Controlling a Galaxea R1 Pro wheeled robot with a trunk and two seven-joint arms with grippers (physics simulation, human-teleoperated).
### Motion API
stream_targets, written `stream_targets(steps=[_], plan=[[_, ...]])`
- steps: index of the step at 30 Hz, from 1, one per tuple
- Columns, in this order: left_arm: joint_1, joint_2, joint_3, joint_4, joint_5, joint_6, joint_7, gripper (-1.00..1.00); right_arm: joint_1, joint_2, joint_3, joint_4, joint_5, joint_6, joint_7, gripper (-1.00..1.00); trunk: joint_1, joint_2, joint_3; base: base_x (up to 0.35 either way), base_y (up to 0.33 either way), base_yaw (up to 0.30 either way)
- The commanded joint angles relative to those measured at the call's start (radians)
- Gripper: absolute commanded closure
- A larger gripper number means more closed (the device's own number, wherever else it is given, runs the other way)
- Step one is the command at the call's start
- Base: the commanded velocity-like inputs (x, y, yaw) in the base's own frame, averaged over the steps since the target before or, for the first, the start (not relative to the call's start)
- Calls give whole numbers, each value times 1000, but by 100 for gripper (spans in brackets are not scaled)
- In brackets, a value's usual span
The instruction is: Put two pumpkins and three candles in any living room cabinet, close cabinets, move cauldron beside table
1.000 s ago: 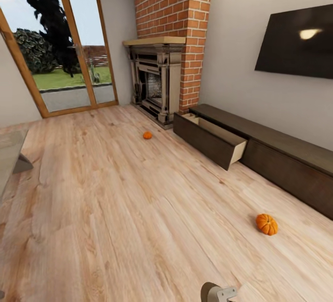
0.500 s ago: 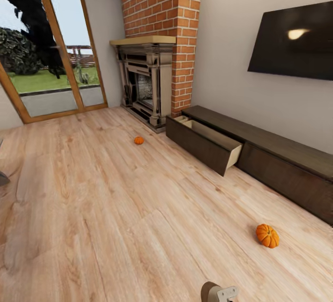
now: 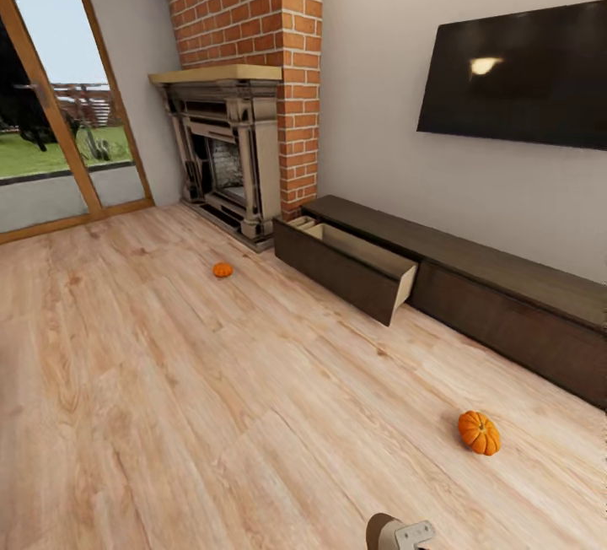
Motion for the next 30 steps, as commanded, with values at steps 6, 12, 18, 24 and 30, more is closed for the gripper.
stream_targets(steps=[6, 12, 18, 24, 30], plan=[[0, 0, 0, 0, 0, 0, 0, -100, 0, 0, 1, 0, -1, 0, 0, 100, 0, 0, 3, 267, 249, -281], [0, 0, 0, 0, 0, 0, 0, -100, 0, 0, 0, 0, -1, 0, 0, 100, 0, 0, 5, 266, 250, -283], [0, 0, 0, 0, 0, 0, 0, -100, 0, 0, 1, 0, -1, 0, 0, 100, 0, 0, 7, 266, 250, -283], [0, 0, 0, 0, 0, 0, 0, -100, -1, 0, 0, -1, -1, 0, 0, 100, 0, 0, 10, 266, 250, -284], [1, 0, 0, 0, 0, 0, 0, -100, 0, 0, 0, -1, -2, 0, 0, 100, 0, 0, 12, 266, 250, -286]])
